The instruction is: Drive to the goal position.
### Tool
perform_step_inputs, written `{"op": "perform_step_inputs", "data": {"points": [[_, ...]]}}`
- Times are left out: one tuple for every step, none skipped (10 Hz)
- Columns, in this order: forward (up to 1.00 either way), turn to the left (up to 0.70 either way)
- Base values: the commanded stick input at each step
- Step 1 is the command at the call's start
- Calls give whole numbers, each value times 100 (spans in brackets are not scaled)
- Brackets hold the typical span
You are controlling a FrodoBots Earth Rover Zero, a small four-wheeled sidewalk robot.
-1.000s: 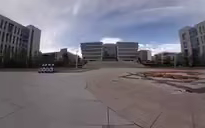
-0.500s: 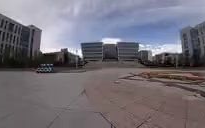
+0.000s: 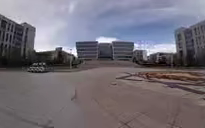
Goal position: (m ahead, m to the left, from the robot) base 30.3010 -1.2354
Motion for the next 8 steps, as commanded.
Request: {"op": "perform_step_inputs", "data": {"points": [[85,0],[85,0],[85,0],[85,0],[85,0],[85,0],[85,0],[85,0]]}}
